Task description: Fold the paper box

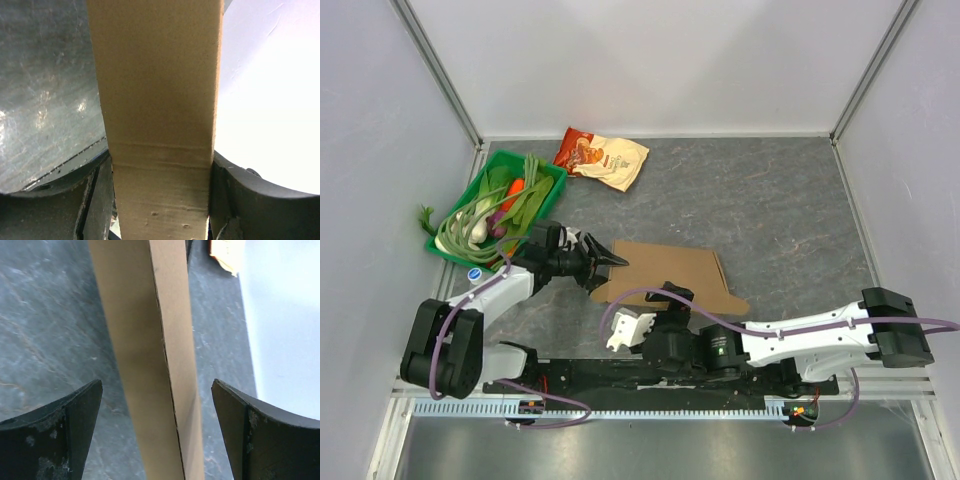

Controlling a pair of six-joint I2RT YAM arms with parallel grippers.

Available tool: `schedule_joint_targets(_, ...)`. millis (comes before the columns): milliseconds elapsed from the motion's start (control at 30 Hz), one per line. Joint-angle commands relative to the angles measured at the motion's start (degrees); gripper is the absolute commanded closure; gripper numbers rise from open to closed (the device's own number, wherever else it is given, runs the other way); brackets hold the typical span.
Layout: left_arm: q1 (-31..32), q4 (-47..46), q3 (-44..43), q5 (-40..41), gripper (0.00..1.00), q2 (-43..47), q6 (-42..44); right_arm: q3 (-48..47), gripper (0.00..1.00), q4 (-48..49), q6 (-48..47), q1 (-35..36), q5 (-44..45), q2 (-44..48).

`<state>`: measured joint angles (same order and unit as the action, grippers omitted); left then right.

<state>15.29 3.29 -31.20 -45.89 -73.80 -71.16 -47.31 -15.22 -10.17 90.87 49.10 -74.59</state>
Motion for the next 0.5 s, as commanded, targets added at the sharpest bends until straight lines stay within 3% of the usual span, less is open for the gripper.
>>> schedule_joint_targets(0,-0.2,2.9,-0.4,-5.4,0.69,3.5,-3.5,-1.6,0.02,4.8,-6.9,0.3,10.3,-2.1)
schedule_joint_targets(267,-0.2,4.0,1.0,-7.2,0.7,6.9,-2.5,-0.9,0.03,7.9,-9.5,-2.4,8.7,-2.1)
schedule_joint_targets(467,-0.2,1.9,2.5,-9.1,0.45,8.1,-0.6,0.2,0.19,8.1,-7.6,-5.6,4.2,1.7)
